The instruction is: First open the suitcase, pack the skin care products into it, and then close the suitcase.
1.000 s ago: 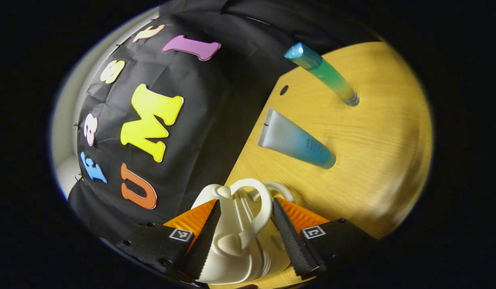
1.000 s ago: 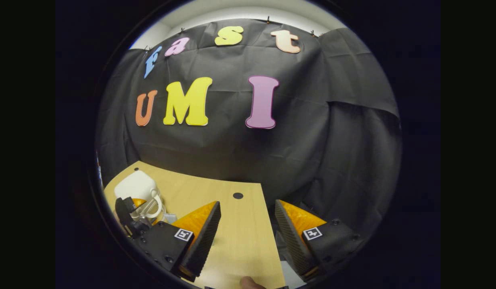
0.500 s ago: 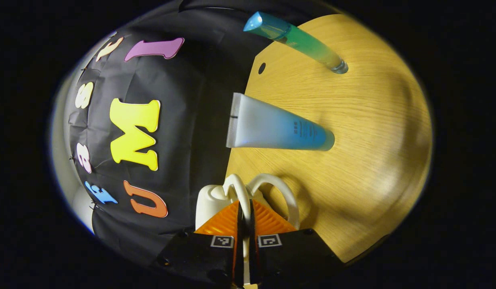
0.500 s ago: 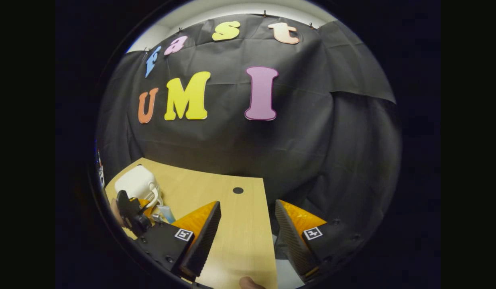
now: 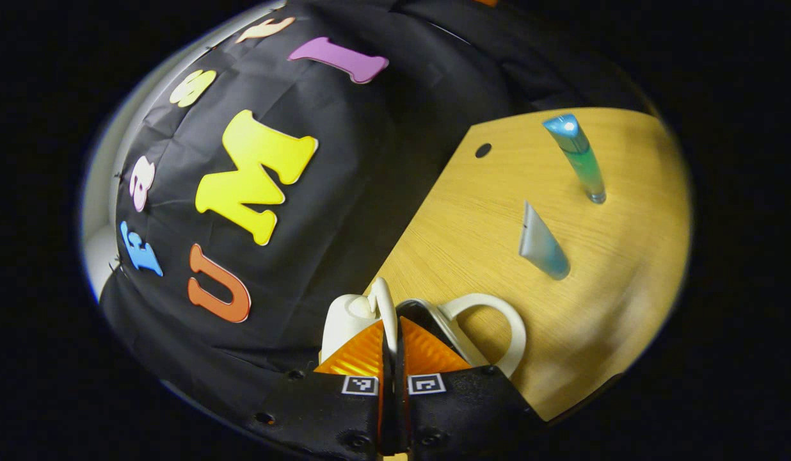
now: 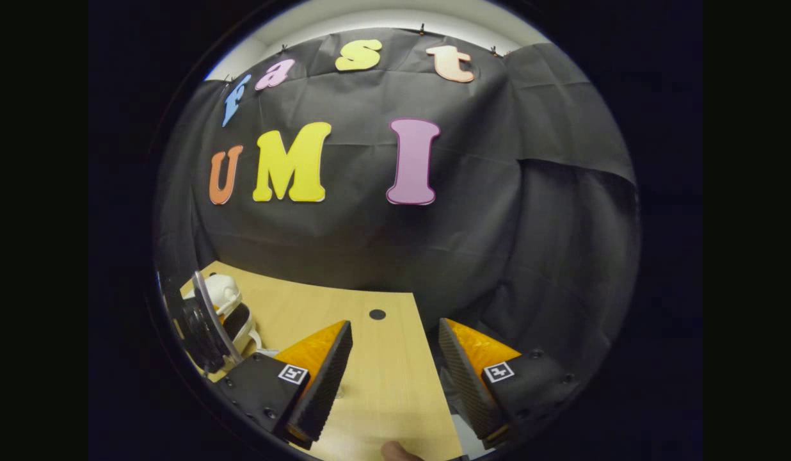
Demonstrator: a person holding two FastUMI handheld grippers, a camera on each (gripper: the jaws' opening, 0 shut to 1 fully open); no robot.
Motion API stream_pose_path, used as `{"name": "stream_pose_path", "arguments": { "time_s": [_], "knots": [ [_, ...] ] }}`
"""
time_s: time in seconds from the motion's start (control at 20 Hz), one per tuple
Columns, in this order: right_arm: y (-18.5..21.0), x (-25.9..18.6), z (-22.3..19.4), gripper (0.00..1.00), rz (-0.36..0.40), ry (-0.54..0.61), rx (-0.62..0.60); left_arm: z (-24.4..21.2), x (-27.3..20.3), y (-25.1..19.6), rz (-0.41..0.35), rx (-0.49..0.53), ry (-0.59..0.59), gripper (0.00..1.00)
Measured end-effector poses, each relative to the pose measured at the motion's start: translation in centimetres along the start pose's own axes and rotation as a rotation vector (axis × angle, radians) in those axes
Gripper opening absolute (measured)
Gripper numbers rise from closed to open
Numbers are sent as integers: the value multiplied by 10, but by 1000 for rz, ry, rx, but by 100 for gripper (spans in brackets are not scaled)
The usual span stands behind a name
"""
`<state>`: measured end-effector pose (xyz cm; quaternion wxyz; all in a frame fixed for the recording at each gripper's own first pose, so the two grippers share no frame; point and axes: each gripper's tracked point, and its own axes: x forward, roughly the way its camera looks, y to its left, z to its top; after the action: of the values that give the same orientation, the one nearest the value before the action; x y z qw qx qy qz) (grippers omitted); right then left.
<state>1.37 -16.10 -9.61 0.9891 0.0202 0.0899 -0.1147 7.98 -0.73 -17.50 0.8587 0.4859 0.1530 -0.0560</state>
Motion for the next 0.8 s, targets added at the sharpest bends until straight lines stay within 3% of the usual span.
{"name": "stream_pose_path", "arguments": {
  "time_s": [0.4,0.6,0.8],
  "knots": [
    [82,-11,19,80,-29,-15,-15,-36,-16,136,32,-263,-67,3],
    [120,-15,25,81,-34,-19,-14,-84,-14,193,66,-380,-52,3],
    [143,-20,19,81,-46,9,-10,-150,1,235,99,-404,-1,3]
  ]
}}
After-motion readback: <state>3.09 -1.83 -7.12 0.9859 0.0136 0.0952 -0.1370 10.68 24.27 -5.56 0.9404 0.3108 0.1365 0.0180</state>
